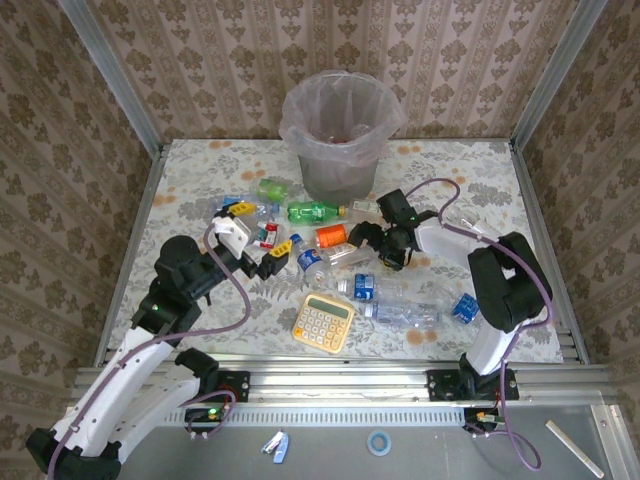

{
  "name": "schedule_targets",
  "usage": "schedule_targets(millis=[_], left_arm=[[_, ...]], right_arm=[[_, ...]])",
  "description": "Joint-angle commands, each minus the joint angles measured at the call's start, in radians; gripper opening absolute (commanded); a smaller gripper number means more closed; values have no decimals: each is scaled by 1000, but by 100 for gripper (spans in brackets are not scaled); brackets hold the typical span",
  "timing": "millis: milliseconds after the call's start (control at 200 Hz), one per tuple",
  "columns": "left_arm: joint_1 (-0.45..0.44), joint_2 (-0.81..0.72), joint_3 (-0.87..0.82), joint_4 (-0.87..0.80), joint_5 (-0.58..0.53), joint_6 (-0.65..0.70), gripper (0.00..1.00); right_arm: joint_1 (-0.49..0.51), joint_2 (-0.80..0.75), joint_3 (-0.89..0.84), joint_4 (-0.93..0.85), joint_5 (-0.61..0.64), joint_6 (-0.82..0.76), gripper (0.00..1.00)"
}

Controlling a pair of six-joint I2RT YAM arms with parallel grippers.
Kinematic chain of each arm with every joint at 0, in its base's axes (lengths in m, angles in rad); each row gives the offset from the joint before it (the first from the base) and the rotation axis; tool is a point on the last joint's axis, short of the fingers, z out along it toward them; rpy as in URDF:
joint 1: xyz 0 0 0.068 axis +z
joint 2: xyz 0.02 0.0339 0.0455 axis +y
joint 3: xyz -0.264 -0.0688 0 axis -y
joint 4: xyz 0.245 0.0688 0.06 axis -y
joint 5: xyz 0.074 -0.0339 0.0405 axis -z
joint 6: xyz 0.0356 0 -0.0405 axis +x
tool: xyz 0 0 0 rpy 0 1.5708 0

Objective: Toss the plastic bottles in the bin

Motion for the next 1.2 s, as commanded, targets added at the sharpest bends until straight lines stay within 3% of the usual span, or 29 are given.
schedule_targets(millis=[0,280,600,820,1195], left_arm=[[6,-14,-6,23,-6,13,100],[0,-23,-8,14,-15,23,100],[-2,-30,-10,14,-19,25,100],[-2,-29,-12,17,-18,25,100],[-2,-30,-13,17,-19,25,100]], right_arm=[[4,44,17,-14,4,38,99],[-7,78,22,-32,30,31,98],[-13,62,35,-126,130,-76,89],[-33,25,41,-192,215,-156,89],[-41,42,45,-177,196,-147,92]])
